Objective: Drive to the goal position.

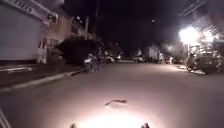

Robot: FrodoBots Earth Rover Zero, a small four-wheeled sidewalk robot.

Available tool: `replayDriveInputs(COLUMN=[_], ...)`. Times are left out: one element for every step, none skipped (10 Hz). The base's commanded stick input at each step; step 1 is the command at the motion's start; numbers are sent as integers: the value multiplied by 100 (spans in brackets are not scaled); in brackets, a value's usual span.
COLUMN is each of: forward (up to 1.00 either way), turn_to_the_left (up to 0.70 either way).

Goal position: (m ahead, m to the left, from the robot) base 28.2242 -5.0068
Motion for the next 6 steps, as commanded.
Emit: replayDriveInputs(forward=[70,70,70,70,70,70], turn_to_the_left=[0,0,0,0,0,0])
